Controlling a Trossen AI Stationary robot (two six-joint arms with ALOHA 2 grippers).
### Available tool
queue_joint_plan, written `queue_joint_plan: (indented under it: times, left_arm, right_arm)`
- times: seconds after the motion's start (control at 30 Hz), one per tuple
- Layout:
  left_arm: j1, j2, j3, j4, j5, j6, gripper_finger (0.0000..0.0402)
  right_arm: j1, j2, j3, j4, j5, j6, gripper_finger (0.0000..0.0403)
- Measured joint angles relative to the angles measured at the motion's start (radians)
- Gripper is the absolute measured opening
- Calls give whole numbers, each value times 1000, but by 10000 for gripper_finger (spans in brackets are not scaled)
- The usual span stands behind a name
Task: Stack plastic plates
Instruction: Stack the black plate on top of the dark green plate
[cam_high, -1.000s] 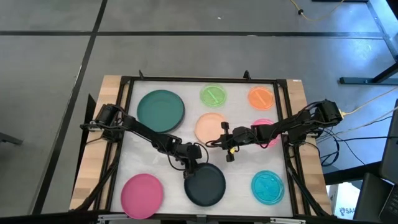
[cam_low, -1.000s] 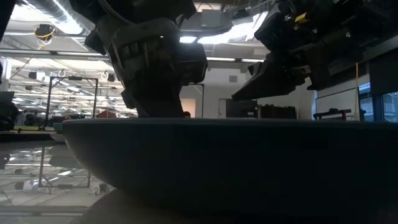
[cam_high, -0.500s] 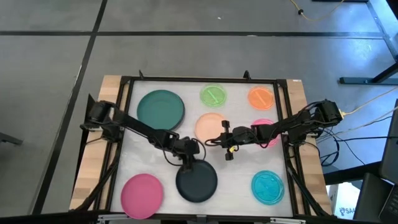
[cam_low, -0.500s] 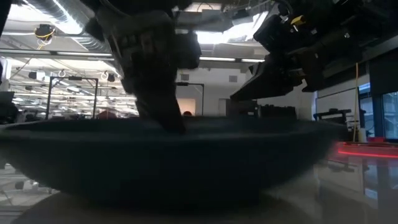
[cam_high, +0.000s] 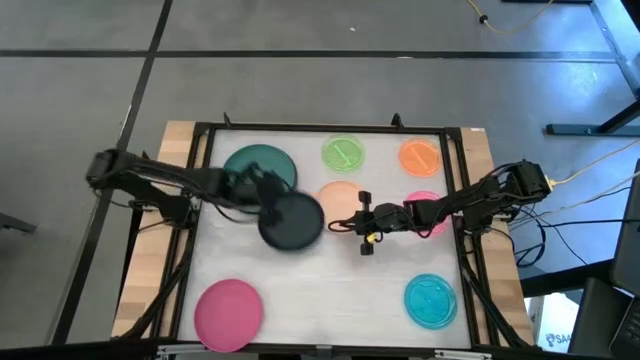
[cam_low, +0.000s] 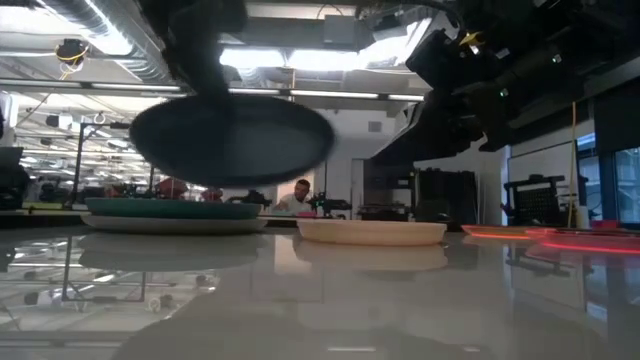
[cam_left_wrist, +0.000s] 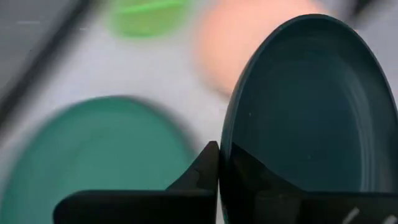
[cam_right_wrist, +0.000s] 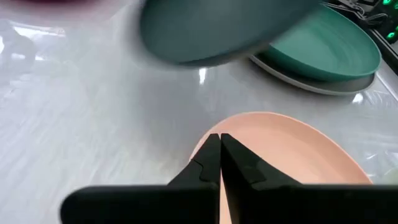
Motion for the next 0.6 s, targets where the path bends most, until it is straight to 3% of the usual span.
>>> queue_joint_plan:
  times: [0.3, 0.6]
  left_arm:
    - [282, -204, 0, -232, -279, 8, 10]
    - [519, -154, -21, -240, -176, 132, 10]
  right_arm:
    - [0, 0, 0, 6, 0, 0, 5]
    - [0, 0, 0, 6, 0, 0, 5]
